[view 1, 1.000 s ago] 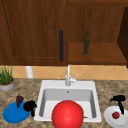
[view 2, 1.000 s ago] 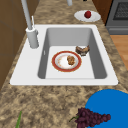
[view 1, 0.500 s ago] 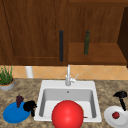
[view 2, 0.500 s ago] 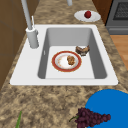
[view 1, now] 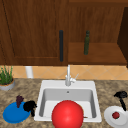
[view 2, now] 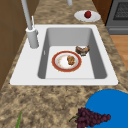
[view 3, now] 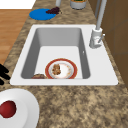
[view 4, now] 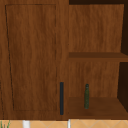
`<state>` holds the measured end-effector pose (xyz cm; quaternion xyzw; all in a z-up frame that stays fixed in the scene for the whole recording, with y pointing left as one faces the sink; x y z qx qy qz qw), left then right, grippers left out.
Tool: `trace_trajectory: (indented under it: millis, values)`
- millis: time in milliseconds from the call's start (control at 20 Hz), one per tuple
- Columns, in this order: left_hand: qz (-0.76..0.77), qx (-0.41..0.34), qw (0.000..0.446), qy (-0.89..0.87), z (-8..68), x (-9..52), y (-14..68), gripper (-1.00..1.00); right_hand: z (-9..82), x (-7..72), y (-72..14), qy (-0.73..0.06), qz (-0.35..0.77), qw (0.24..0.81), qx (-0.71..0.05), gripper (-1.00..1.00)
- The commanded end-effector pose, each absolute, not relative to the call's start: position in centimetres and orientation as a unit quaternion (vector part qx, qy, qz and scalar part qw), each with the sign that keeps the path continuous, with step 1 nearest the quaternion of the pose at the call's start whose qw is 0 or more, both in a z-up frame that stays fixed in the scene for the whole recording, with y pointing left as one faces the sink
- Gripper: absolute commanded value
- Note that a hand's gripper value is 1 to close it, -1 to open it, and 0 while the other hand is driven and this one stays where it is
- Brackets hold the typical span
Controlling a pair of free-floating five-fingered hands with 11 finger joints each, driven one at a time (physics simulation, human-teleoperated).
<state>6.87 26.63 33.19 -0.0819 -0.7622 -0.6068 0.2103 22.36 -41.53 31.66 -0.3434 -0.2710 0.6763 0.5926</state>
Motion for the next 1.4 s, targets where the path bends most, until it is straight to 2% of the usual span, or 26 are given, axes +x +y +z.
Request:
trace_trajectory:
  millis: [0, 150, 600, 1350]
  values:
    - [-0.607, -0.082, 0.210, -0.762, 33.2, 6.9, 26.6, 0.00, 32.0, 21.7, -41.0, -0.271, 0.674, 0.583, -0.364, -1.00]
    - [-0.607, -0.082, 0.210, -0.762, 33.2, 6.9, 26.6, 0.00, 32.6, 20.6, -40.1, -0.273, 0.675, 0.590, -0.349, -1.00]
    - [-0.607, -0.082, 0.210, -0.762, 33.2, 6.9, 26.6, 0.00, 34.8, 17.1, -34.4, -0.255, 0.666, 0.595, -0.370, -1.00]
    - [-0.607, -0.082, 0.210, -0.762, 33.2, 6.9, 26.6, 0.00, 46.0, 11.8, -30.2, -0.258, 0.659, 0.610, -0.358, -1.00]
